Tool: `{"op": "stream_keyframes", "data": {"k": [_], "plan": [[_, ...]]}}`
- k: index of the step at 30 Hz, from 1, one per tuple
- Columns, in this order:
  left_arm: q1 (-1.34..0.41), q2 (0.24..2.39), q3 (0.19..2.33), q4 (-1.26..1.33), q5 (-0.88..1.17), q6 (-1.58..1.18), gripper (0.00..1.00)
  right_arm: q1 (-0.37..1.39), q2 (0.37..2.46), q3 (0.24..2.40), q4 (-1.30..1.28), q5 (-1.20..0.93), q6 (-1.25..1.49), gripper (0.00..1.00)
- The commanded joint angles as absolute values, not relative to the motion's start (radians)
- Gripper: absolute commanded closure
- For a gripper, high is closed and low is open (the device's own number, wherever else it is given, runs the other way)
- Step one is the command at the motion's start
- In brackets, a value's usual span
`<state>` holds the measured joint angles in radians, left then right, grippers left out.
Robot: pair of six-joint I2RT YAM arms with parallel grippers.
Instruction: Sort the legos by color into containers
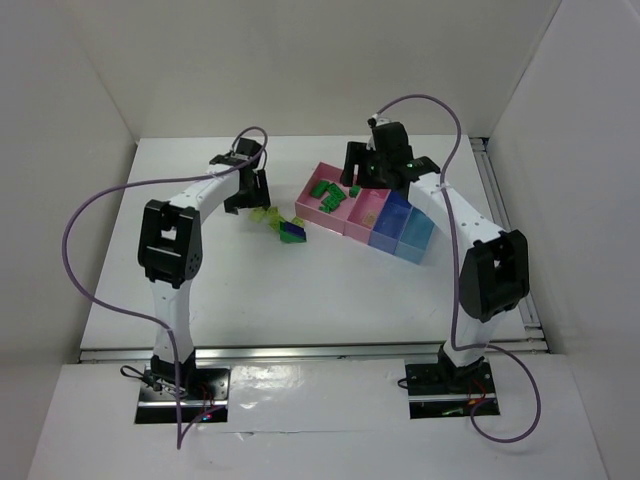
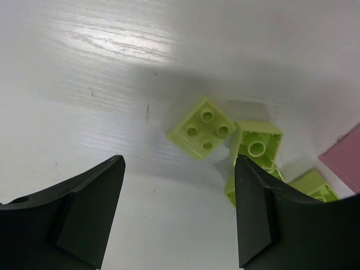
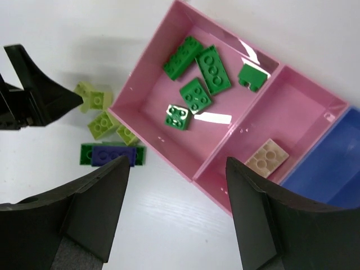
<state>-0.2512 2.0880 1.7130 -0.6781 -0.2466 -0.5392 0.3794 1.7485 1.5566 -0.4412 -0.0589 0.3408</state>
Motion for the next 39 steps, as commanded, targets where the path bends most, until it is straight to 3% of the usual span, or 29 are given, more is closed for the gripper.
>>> {"op": "stream_keyframes", "data": {"k": [1,5,8,16,17,22,29,32,36,39], "plan": [[-0.252,2.138,1.761,-0.687,-0.262,-0.463,0.19,0.368,1.717,1.513,-0.422,-0.041,0.324,0.24],[-0.252,2.161,1.737,-0.629,-0.252,-0.428,0.18,0.368,1.717,1.513,-0.422,-0.064,0.324,0.24],[-0.252,2.181,1.747,-0.629,-0.279,-0.428,0.24,0.368,1.727,1.513,-0.422,-0.074,0.324,0.25],[-0.242,2.218,1.772,-0.618,-0.278,-0.410,0.55,0.368,1.707,1.503,-0.431,-0.064,0.324,0.25],[-0.242,2.208,1.772,-0.618,-0.267,-0.410,0.66,0.368,1.707,1.503,-0.431,-0.064,0.324,0.25],[-0.233,2.117,1.740,-0.629,-0.267,-0.419,0.89,0.368,1.655,1.494,-0.468,-0.044,0.314,0.25],[-0.253,1.861,1.680,-0.649,-0.132,-0.397,1.00,0.339,1.502,1.346,-0.486,0.054,0.356,0.26],[-0.314,1.813,1.699,-0.658,-0.056,-0.397,1.00,0.296,1.413,1.269,-0.499,0.145,0.437,0.26],[-0.411,1.868,1.802,-0.658,0.174,-0.460,1.00,0.247,1.332,1.149,-0.523,0.299,0.547,0.18],[-0.504,1.943,1.943,-0.649,0.212,-0.472,1.00,0.238,1.290,1.128,-0.570,0.377,0.606,0.16]]}}
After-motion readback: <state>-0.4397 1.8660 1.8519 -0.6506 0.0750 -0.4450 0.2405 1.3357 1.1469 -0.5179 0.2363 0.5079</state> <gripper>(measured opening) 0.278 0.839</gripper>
